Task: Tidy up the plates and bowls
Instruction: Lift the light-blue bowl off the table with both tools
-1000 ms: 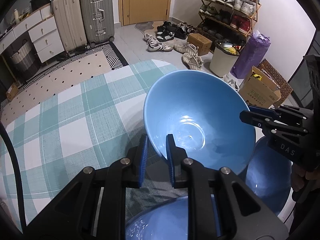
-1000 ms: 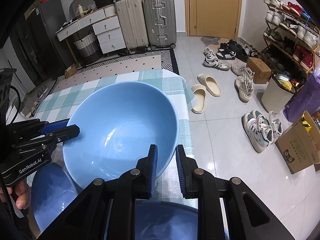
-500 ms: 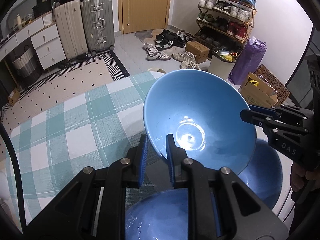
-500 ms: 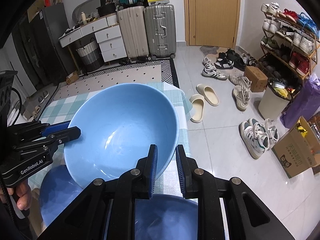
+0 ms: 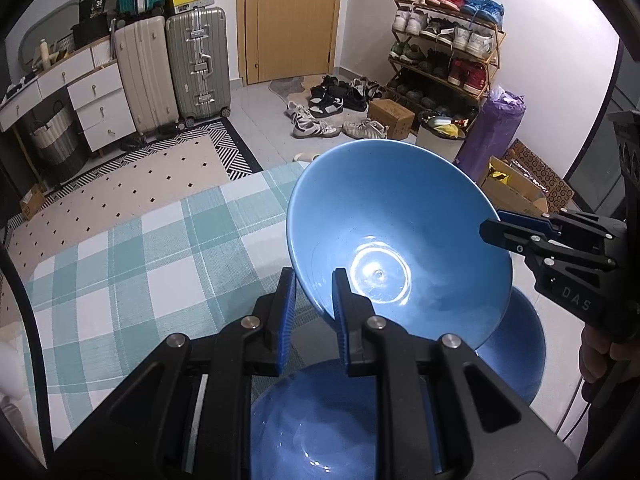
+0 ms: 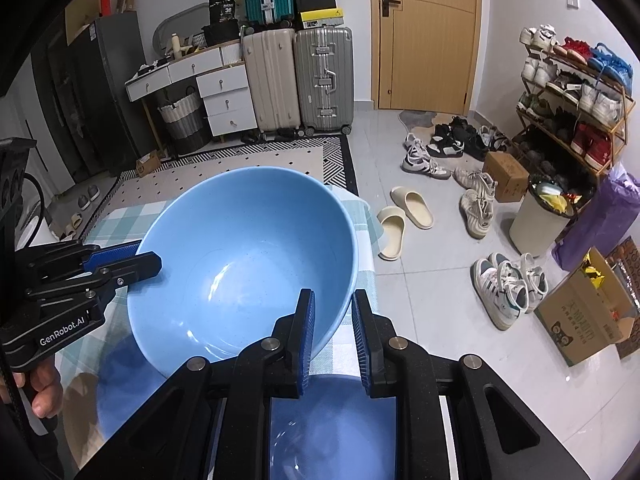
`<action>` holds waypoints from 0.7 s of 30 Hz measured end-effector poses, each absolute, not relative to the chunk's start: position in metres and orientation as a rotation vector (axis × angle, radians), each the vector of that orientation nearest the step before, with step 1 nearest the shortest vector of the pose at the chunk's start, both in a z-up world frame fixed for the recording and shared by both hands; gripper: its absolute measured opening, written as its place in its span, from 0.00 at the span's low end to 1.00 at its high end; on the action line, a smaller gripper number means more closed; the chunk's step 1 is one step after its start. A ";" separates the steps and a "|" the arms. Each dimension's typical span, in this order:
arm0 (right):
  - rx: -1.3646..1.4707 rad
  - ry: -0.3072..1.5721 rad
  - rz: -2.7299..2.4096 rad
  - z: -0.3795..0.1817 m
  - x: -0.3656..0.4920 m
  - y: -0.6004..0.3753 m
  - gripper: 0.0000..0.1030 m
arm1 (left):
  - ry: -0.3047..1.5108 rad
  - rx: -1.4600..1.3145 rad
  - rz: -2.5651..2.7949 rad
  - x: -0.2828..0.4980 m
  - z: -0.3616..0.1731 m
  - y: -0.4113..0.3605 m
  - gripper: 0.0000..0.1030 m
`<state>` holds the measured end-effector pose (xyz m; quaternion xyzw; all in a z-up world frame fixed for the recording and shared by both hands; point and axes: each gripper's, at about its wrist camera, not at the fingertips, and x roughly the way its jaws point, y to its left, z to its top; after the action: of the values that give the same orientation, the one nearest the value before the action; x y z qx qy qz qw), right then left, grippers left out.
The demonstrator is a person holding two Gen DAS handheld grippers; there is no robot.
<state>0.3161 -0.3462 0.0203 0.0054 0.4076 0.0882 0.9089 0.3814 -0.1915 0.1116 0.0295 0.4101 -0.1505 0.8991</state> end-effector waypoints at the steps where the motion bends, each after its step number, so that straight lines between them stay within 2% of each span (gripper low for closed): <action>1: 0.009 0.837 0.183 0.023 0.315 -0.345 0.19 | 0.844 0.060 -0.311 0.377 0.115 -0.191 0.15; 21: -0.019 0.764 0.207 0.062 0.264 -0.322 0.19 | 0.784 0.046 -0.294 0.299 0.168 -0.170 0.15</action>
<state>0.2638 -0.3223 0.0621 -0.0094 0.3723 0.1006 0.9226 0.2988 -0.1696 0.1676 0.0221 0.3805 -0.1429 0.9134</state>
